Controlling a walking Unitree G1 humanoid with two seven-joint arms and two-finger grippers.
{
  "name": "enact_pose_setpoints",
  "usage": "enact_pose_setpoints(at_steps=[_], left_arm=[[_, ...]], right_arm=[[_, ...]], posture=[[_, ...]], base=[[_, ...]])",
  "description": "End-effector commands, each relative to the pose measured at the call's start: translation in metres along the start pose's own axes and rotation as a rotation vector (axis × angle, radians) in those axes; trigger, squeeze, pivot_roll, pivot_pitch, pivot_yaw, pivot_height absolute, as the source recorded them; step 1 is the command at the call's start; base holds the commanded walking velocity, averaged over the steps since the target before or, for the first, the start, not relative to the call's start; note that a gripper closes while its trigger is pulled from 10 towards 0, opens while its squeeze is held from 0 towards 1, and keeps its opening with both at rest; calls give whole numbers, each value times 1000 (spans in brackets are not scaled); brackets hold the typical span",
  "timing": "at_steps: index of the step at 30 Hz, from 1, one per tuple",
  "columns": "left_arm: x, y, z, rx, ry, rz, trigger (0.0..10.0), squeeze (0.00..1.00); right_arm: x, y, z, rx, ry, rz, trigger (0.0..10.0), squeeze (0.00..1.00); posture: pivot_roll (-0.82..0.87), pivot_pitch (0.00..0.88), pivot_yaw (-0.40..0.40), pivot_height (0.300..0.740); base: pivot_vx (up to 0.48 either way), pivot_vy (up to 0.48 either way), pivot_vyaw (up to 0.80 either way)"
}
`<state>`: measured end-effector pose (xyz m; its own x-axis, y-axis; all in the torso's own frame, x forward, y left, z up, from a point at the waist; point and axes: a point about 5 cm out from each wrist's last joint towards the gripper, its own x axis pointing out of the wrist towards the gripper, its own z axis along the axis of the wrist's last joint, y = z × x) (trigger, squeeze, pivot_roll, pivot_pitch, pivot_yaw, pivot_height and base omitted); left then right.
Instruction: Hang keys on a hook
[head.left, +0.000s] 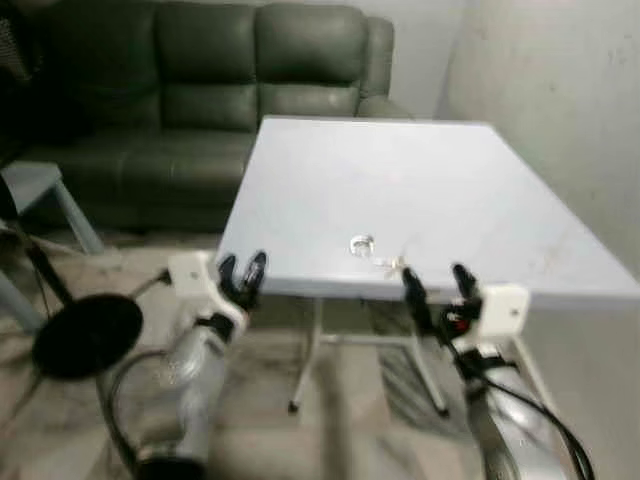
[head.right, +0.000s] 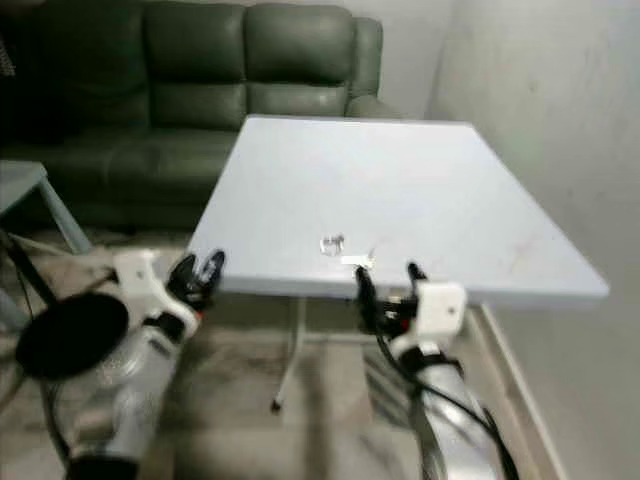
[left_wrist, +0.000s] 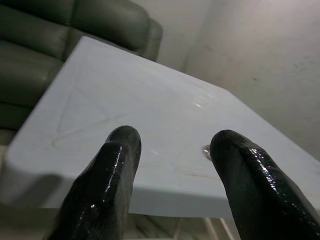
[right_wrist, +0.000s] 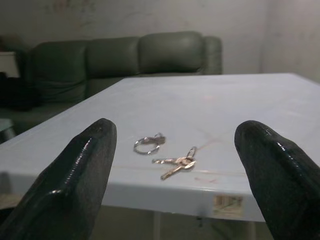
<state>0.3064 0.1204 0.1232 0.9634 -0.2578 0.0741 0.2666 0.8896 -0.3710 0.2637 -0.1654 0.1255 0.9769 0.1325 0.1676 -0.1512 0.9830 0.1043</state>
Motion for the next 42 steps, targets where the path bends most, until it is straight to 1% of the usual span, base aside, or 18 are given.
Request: enact_pose_setpoints(at_steps=[1,6,23,31,42], left_arm=[[0,6,6,25,-9,31,10000,0],[0,7,5,21,-4,56,10000,0],[-1,6,3,12,10,55,10000,0],[-1,5,2,5,9,43,10000,0],[0,2,2,13,14,26,10000,0]], right_arm=[[4,7,7,12,-31,23,10000,0],[4,7,7,13,-29,25,10000,0],[4,8,7,16,-26,30,10000,0],[4,9,8,17,-25,34,10000,0],[6,10,8,21,-25,38,10000,0]], posture=[[35,0,-38,740],[35,0,-35,740],[35,0,-34,740],[34,2,-36,740],[34,0,-36,740]], base=[[0,0,0],[0,0,0],[0,0,0],[287,0,0],[408,0,0]])
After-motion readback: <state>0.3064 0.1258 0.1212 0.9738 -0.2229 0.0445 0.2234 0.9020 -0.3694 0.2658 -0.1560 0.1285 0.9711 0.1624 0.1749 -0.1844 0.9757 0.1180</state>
